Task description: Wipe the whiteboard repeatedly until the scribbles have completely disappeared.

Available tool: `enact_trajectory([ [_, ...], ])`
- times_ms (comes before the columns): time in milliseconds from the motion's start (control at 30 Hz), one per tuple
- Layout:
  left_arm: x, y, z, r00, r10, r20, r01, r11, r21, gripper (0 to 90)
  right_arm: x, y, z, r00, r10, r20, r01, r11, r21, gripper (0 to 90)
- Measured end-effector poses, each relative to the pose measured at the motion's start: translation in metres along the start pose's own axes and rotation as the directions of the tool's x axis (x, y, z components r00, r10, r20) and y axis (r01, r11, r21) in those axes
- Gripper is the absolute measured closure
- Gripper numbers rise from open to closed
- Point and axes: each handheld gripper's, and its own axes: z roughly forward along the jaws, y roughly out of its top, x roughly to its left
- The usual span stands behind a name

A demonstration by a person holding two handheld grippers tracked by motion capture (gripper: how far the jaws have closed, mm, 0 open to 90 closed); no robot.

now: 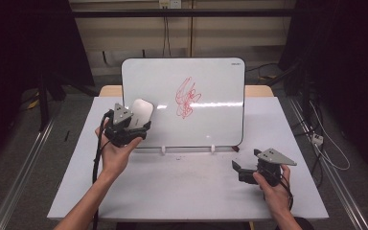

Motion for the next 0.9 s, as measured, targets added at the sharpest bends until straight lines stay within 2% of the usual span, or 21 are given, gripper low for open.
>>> enact_trajectory([
  [300,-0.008,0.004,0.001,0.9991,0.023,0.035,-0.022,0.9995,-0.023,30.4,0.000,0.001,0.002,1.0000,-0.001,0.009,0.001,1.000,0.002,6.3],
  [367,-0.011,0.005,0.002,0.9986,0.035,0.041,-0.034,0.9991,-0.025,30.4,-0.001,0.001,0.001,0.9999,0.011,0.009,-0.011,1.000,-0.001,6.3],
  [533,-0.017,0.009,0.003,0.9978,0.043,0.051,-0.041,0.9987,-0.030,30.4,-0.001,0.000,0.000,1.0000,0.001,0.004,-0.001,1.000,-0.002,6.2],
  [600,-0.021,0.012,0.004,0.9974,0.050,0.053,-0.048,0.9984,-0.030,30.4,-0.001,-0.001,-0.001,1.0000,0.001,0.002,-0.001,1.000,-0.002,6.3],
  [667,-0.022,0.016,0.005,0.9960,0.073,0.052,-0.072,0.9972,-0.024,30.4,-0.002,-0.001,-0.001,1.0000,0.000,0.004,0.000,1.000,-0.002,6.3],
  [767,-0.023,0.023,0.009,0.9965,0.065,0.053,-0.063,0.9974,-0.033,30.4,-0.002,-0.001,-0.001,1.0000,-0.001,0.004,0.001,1.000,-0.002,6.4],
  [900,-0.024,0.033,0.016,0.9960,0.073,0.051,-0.072,0.9969,-0.034,30.4,-0.002,-0.001,0.000,1.0000,0.003,0.006,-0.002,1.000,-0.003,6.5],
])
